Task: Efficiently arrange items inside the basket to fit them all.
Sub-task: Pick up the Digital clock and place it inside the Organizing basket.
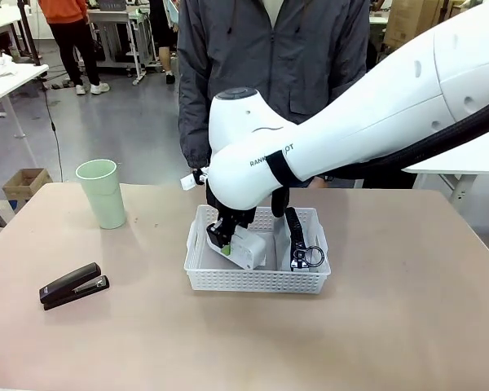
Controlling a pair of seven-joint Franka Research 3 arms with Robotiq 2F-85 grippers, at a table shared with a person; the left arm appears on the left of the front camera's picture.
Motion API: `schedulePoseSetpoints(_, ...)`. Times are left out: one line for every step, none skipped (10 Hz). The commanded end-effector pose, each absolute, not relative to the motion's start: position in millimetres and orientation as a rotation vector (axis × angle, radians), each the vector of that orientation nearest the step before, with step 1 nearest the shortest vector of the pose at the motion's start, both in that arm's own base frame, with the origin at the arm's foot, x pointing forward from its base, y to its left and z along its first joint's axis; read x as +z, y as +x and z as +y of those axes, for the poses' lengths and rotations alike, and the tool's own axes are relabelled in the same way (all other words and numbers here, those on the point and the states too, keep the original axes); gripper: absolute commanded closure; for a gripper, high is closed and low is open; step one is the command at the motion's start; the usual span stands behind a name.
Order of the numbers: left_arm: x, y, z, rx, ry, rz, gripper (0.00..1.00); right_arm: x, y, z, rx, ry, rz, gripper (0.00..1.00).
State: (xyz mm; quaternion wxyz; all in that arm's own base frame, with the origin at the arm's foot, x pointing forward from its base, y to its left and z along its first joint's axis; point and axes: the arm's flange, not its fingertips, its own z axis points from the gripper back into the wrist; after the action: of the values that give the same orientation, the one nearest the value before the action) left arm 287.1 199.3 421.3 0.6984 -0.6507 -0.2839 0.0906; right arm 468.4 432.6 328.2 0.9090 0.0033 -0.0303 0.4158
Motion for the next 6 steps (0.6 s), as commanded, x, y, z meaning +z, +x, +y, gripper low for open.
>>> schedulePoseSetpoints(422.6, 285.7, 198.8, 0.181, -1.455, -0.646, 0.00, 327.3, 469.2, 420.2, 0.870, 0.019, -0.080, 0.50)
schedulePoseSetpoints(422.6, 285.7, 198.8, 0.181, -1.455, -0.646, 0.00, 328.7, 469.3, 419.2, 0.865, 0.018, -0.087, 0.50)
schedulePoseSetpoints(422.6, 285.7, 198.8, 0.181, -1.455, -0.646, 0.00, 328.2, 469.2, 419.4, 0.869, 0.019, -0.087, 0.50)
schedulePoseSetpoints(422.6, 285.7, 198.8, 0.181, -1.455, -0.646, 0.00, 328.4, 469.1, 419.1, 0.876, 0.021, -0.090, 0.50)
schedulePoseSetpoints(422.6, 285.7, 198.8, 0.181, -1.455, -0.646, 0.00, 327.9, 469.7, 419.3, 0.874, 0.011, -0.076, 0.50)
schedulePoseSetpoints(422.6, 285.7, 198.8, 0.181, -1.455, -0.646, 0.00, 327.9, 469.7, 418.8, 0.879, 0.017, -0.075, 0.00)
